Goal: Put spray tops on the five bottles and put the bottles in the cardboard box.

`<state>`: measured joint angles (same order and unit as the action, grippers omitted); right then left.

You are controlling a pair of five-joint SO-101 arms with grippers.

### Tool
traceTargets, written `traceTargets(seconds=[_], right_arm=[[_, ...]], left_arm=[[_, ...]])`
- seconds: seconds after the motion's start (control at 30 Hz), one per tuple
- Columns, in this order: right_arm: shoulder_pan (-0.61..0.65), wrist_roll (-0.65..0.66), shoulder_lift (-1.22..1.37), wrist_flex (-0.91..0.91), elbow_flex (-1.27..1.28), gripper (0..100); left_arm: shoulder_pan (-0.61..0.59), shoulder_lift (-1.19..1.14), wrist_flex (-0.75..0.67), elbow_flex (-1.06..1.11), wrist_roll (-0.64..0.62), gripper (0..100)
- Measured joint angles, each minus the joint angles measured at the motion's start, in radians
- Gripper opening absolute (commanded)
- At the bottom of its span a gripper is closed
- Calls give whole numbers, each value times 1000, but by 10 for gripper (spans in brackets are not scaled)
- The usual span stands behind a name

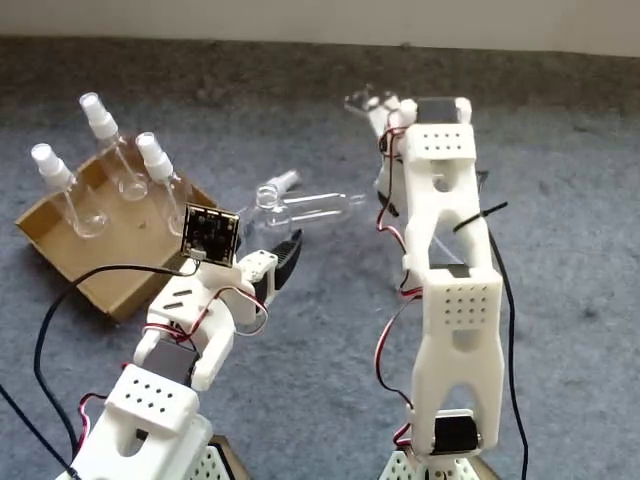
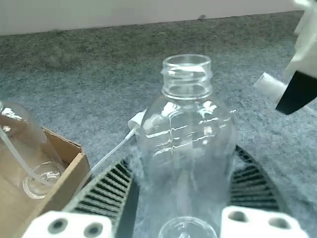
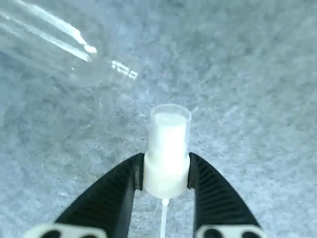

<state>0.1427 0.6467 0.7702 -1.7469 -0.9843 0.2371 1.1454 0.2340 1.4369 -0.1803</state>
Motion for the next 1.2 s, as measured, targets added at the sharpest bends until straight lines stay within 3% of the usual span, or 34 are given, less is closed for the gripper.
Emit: traceTargets(seconds=[0.23,0.7,0.9,1.2], right_arm=[[0,-95,-278,-6,12,98],[41,-365,-752,-6,322,98],[75,-400,-930,-6,394,98],[157,-400,-1229,-6,494,98]], left_arm=[[0,60,0,6,0,112],[-2,646,54,219,0,112],[8,663,74,221,0,112],[163,663,74,236,0,112]])
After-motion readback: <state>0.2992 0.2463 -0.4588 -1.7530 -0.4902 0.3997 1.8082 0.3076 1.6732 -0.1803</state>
